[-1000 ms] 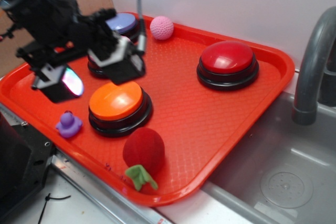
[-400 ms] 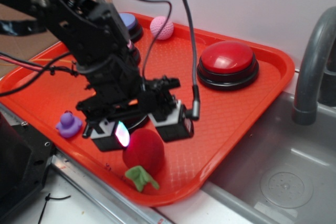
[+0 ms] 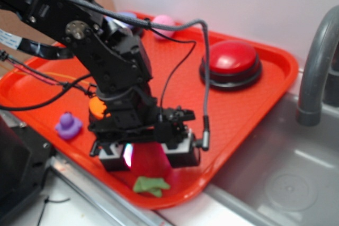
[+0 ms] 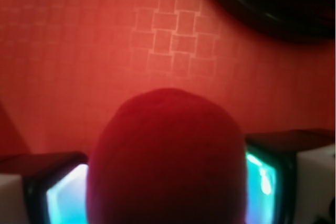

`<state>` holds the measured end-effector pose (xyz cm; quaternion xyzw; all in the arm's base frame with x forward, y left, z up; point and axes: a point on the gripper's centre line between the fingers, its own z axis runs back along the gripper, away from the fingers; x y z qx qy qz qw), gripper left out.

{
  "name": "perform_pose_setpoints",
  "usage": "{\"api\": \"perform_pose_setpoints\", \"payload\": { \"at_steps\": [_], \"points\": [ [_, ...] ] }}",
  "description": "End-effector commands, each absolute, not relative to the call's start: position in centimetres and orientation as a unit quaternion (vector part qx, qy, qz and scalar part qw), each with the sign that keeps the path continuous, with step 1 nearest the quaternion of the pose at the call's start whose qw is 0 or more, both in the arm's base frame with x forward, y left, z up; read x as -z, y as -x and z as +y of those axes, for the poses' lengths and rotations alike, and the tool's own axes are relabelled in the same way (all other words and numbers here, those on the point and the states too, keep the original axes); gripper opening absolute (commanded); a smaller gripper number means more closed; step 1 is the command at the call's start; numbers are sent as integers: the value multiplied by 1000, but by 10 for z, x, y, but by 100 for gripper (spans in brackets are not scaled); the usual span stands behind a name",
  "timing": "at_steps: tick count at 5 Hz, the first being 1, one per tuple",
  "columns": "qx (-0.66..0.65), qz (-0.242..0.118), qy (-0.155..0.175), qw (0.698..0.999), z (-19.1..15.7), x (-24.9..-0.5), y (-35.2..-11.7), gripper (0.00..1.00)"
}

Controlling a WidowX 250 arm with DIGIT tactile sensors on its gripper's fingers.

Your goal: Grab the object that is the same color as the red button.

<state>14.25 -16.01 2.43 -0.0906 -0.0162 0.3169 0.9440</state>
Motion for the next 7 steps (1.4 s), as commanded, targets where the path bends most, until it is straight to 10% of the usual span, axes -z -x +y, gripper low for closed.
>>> {"api": "perform_pose_setpoints", "payload": {
  "at_steps": [1, 4, 5, 7],
  "points": [
    [-299, -37, 106, 948, -157, -45, -156, 0],
    [-151, -45, 53, 986, -89, -138, -203, 0],
    [-161, -99, 62, 980, -57, -173, -207, 0],
    [-167, -127, 26, 977, -24, -192, -213, 0]
  ]
}}
